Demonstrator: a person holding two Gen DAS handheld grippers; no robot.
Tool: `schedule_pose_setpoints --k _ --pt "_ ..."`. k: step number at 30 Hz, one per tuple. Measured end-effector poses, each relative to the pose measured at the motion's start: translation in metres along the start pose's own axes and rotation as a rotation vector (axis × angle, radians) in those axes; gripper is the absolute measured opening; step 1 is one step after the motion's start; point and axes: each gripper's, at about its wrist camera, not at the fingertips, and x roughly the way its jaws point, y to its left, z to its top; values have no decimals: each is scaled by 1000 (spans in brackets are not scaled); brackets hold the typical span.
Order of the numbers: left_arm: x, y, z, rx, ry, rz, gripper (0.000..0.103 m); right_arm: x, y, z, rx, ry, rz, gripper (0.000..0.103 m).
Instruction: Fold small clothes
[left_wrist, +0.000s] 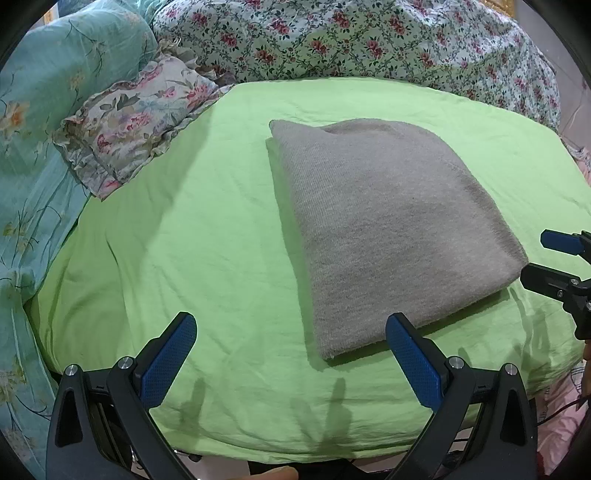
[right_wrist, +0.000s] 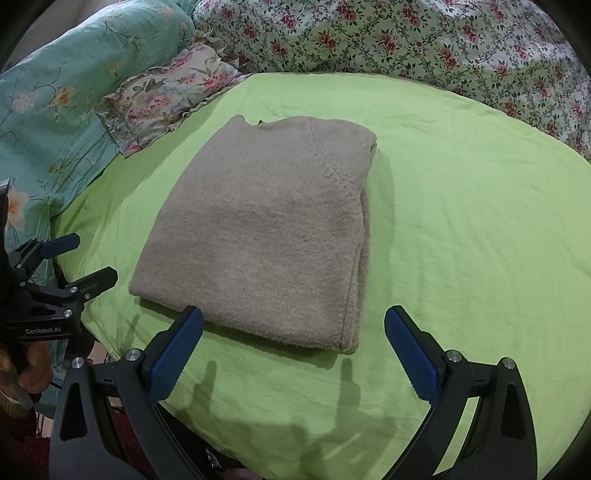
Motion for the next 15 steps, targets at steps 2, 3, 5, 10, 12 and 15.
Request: schedule_pose_setpoints --k 2,3,5,10,12,15 --pt "0 0 0 1 0 2 102 -1 1 0 -2 -1 -2 99" --pt "-1 1 -1 1 0 2 102 -1 2 0 -3 -1 -2 99" --pt "-1 1 -1 0 -1 2 102 -2 2 0 -4 -3 -2 99" --pt "-2 2 -2 1 -4 2 102 -3 3 0 -5 -5 -3 99" --pt "-2 2 -2 1 -5 1 102 -4 3 0 -5 -6 -4 99" --pt "-3 1 -3 0 -6 1 102 -4 5 0 -4 -6 -4 99"
